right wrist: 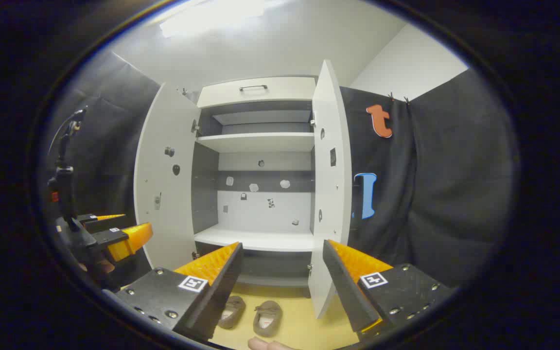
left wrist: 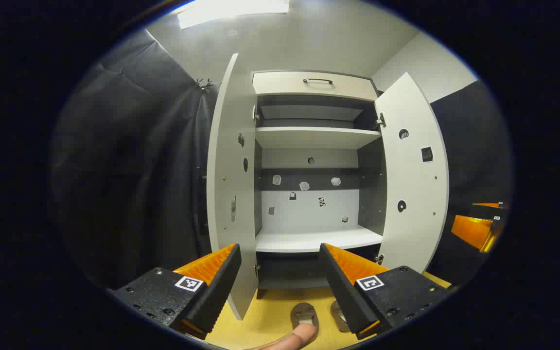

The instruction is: Grab one shoe with the right hand and put it into the shoe cabinet, grab the other shoe with the left hand and put it into the shoe cabinet; then close the right door with the right hand and the left door with the left hand.

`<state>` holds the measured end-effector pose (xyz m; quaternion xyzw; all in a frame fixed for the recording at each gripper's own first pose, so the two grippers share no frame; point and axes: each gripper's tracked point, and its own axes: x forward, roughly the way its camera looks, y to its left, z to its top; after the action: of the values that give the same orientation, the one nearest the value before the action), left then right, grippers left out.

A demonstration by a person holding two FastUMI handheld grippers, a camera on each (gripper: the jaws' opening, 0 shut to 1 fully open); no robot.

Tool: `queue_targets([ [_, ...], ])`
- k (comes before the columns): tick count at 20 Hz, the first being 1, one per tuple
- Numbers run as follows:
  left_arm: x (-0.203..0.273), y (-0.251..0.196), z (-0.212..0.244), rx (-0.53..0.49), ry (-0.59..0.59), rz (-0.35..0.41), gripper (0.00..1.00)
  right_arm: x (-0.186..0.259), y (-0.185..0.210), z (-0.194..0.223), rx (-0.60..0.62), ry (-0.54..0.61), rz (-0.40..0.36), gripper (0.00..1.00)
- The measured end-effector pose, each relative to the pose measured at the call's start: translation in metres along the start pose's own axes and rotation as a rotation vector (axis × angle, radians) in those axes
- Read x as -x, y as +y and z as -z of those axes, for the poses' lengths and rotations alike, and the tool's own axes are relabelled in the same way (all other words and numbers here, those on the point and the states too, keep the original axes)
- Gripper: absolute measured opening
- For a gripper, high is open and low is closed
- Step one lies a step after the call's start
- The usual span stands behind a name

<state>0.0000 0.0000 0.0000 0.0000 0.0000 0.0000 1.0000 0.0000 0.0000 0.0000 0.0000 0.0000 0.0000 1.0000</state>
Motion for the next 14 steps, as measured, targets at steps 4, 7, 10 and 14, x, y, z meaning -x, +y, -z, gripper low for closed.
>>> queue_targets([
  [4,0.002,-0.002,-0.002,-0.006,-0.003,-0.003,0.98,0.0,-0.003,-0.001,0.015,-0.001,0.005,0.98],
  [7,0.003,-0.006,0.002,-0.002,0.003,0.01,0.99,0.002,-0.007,0.001,0.03,-0.005,0.014,0.98],
  [10,0.003,-0.007,0.004,-0.014,-0.004,0.02,0.99,0.0,-0.009,0.006,0.057,-0.008,0.028,0.98],
  [14,0.003,-0.007,0.008,-0.005,-0.008,0.034,0.99,-0.002,-0.005,0.013,0.045,0.006,0.015,0.98],
])
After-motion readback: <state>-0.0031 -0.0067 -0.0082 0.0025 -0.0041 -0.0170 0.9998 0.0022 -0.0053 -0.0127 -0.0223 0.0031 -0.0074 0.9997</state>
